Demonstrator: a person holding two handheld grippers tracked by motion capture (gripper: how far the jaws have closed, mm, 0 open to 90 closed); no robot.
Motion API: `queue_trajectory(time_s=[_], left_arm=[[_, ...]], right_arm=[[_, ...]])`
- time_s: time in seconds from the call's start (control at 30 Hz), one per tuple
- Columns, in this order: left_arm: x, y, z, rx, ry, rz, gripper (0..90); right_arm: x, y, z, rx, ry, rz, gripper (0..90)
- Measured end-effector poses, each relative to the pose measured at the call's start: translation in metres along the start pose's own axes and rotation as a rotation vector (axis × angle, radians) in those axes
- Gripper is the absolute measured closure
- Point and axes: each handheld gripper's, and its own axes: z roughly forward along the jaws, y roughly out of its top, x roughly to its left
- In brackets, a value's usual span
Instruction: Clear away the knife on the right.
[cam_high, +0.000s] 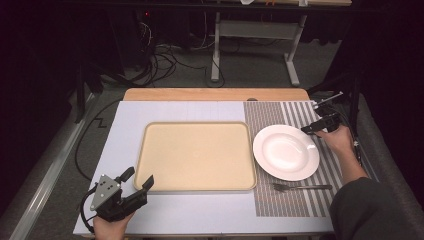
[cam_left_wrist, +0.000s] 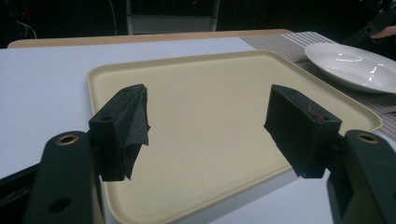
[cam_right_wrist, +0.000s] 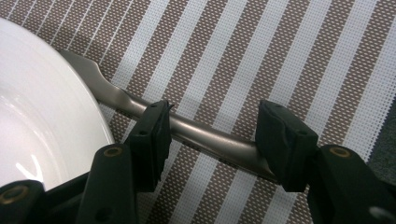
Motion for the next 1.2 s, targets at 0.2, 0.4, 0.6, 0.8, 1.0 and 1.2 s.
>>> queue_trajectory(time_s=[0.2, 0.4, 0.6, 0.8, 1.0, 1.2], left_arm=[[0.0, 0.0, 0.0, -0.001, -0.001, -0.001, 31.2], [0.0, 0.0, 0.0, 0.0, 0.001, -0.001, 31.4], [0.0, 0.0, 0.0, 0.003, 0.002, 0.001, 31.5], [0.0, 0.0, 0.0, 0.005, 0.003, 0.002, 31.7], [0.0, 0.0, 0.0, 0.006, 0.003, 0.003, 31.7], [0.0, 0.0, 0.0, 0.007, 0.002, 0.003, 31.8]], right_arm=[[0.002, 0.0, 0.003, 0.008, 0.015, -0.006, 46.3], [0.002, -0.004, 0.002, 0.024, 0.021, -0.023, 49.2], [0.003, -0.007, 0.0, 0.027, 0.008, -0.052, 52.3], [0.005, -0.01, -0.002, 0.029, 0.014, -0.058, 60.3], [0.005, -0.015, -0.004, 0.024, 0.021, -0.051, 64.1], [0.008, -0.018, -0.006, 0.026, 0.014, -0.051, 68.3]])
